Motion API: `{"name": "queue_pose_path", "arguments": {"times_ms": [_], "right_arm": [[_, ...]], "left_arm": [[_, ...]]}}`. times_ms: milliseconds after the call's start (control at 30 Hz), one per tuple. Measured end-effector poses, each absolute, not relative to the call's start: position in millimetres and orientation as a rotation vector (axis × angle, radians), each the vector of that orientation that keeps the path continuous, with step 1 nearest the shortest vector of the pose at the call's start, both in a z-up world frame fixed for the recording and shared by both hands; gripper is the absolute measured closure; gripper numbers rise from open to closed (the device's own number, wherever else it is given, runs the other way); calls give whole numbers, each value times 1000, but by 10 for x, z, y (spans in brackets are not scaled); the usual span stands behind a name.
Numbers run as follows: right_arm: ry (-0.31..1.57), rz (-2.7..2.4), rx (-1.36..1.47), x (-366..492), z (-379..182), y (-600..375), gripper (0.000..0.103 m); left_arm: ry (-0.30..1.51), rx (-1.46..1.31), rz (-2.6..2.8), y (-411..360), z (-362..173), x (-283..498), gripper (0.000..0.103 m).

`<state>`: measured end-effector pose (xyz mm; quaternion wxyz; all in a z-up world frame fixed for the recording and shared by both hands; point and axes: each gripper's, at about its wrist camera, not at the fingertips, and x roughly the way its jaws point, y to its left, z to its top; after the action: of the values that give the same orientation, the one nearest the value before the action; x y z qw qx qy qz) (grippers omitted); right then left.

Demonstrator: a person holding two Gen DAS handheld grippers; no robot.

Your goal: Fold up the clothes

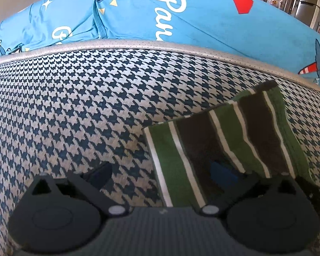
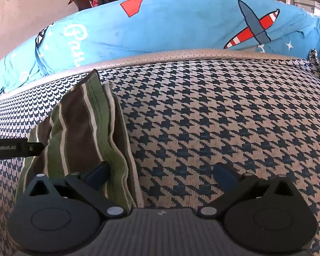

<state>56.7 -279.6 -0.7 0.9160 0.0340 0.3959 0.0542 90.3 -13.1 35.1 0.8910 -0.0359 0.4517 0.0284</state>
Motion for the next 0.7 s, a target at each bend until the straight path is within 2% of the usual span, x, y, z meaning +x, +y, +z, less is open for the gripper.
{"name": "queue_pose_path", "arguments": {"times_ms": [700], "right_arm": [[796, 106, 54, 552, -19, -2721, 0]], "left_arm": [[974, -31, 19, -339, 360, 650, 0]]}}
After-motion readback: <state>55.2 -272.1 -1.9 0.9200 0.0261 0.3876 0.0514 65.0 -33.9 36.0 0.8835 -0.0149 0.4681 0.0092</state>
